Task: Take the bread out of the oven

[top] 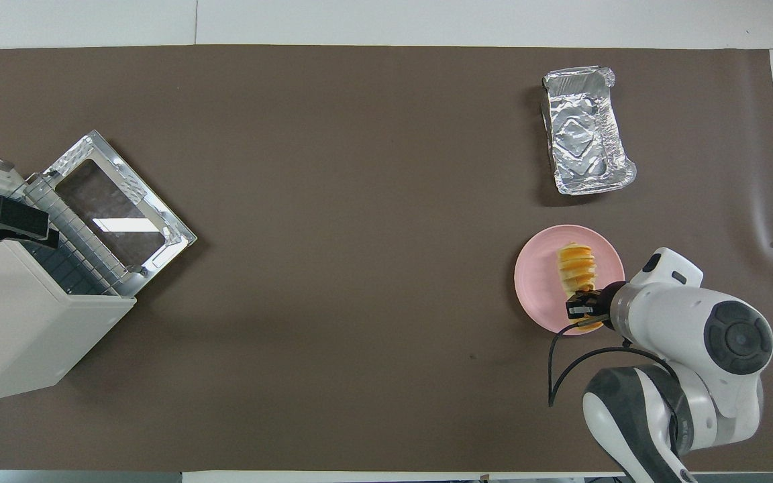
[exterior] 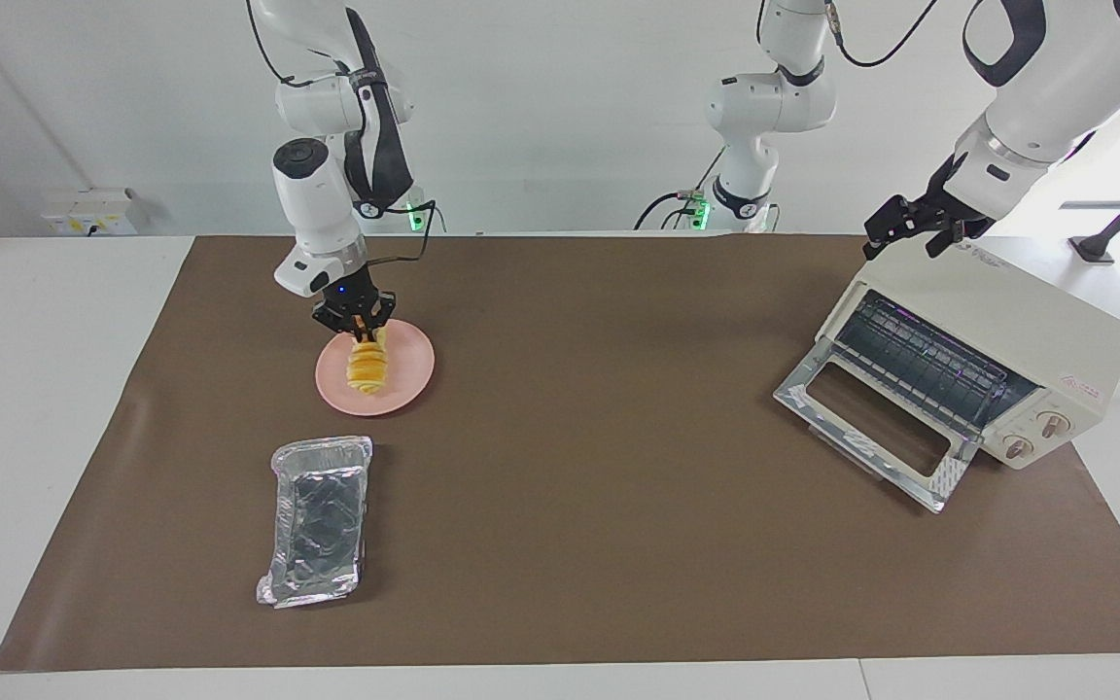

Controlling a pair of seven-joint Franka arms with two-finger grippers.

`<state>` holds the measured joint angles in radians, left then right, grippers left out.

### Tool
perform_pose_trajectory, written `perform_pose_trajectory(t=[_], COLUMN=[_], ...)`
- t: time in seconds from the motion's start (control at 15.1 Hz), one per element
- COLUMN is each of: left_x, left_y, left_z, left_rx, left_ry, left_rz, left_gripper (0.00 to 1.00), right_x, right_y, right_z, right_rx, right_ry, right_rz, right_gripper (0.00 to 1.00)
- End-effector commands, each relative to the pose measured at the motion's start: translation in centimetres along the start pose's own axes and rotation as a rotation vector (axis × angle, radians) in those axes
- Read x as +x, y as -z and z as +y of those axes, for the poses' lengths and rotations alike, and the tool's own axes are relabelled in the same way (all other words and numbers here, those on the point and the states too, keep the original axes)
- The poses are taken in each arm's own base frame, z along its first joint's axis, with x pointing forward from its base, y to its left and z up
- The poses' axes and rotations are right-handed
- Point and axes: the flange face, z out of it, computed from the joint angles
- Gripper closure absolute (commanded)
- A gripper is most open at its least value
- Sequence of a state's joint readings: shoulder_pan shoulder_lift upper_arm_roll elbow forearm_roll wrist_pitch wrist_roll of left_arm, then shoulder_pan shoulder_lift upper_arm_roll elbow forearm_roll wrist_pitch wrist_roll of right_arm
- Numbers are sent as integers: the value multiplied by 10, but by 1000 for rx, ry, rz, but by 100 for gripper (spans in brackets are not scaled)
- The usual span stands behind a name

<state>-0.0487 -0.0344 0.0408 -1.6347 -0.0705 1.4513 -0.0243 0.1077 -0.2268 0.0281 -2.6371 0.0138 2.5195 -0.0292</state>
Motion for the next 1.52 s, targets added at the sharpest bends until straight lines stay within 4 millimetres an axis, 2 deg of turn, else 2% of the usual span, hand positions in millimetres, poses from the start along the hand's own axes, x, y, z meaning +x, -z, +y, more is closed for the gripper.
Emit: perform_pose_trajectory(t=[0.0, 0.2, 0.33, 0.46, 0.6, 0.79, 0.99, 1.12, 1.26, 1.39, 1.45], left_x=[-8, -8, -8, -8, -8, -8, -8, -8, -8, -8, -8], left_y=[0, 0, 0, 0, 0, 0, 0, 0, 0, 0, 0], left_z=[-2, -1, -1, -1, -1, -1, -1, -1, -1, -2, -1], left_rx=[15, 15, 15, 15, 15, 15, 15, 15, 15, 15, 15], left_ry=[9, 7, 7, 7, 7, 7, 7, 7, 7, 9, 7], left_rz=[14, 14, 14, 14, 14, 14, 14, 14, 14, 14, 14], left_gripper=[0, 0, 0, 0, 0, 0, 0, 0, 0, 0, 0], right_x=[8, 31, 45, 63, 77, 83, 78, 75, 77, 82, 93], right_y=[17, 55, 89, 136, 193, 251, 294, 317, 326, 320, 305], right_z=[0, 6, 18, 42, 64, 79, 80, 78, 77, 81, 82], right_rx=[11, 16, 18, 17, 21, 33, 44, 47, 47, 40, 39], right_ry=[-20, -18, -38, -46, 10, 4, 3, 3, 5, -5, -7], right_rz=[-35, -104, -111, -91, -93, -143, -202, -221, -246, -234, -236], right_gripper=[0, 0, 0, 0, 0, 0, 0, 0, 0, 0, 0])
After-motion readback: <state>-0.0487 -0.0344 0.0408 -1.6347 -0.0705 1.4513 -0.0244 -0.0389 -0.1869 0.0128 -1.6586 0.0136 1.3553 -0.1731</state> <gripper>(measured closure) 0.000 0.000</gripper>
